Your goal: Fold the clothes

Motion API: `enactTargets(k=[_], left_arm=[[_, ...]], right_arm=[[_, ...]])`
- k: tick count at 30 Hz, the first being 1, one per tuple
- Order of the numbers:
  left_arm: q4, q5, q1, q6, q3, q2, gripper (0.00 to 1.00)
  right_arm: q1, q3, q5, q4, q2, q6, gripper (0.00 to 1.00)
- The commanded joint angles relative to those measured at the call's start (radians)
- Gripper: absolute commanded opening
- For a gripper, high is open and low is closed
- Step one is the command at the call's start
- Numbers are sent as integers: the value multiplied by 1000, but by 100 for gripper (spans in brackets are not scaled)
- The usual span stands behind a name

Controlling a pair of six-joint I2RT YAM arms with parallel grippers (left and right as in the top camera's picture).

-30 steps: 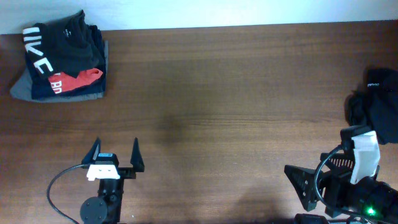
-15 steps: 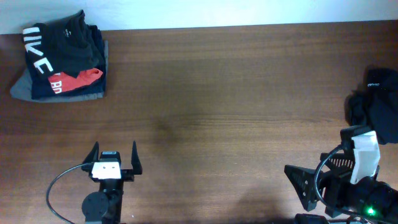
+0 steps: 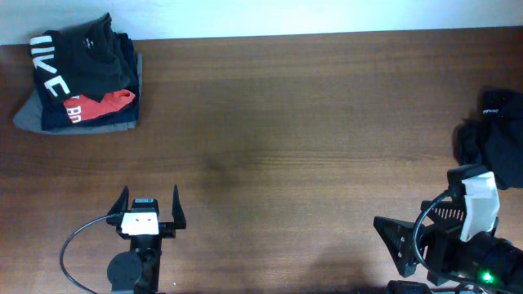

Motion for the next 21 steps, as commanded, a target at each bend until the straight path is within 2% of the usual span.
enactTargets(k=[1, 15, 21], left_arm=[[-6, 18, 4, 17, -2, -9, 99], [-6, 18, 4, 17, -2, -9, 99], [-6, 18, 4, 17, -2, -9, 99]], right_arm=[[6, 10, 8, -6, 2, -2, 99], [5, 9, 17, -3, 2, -15, 99], [5, -51, 224, 74, -72, -14, 99]])
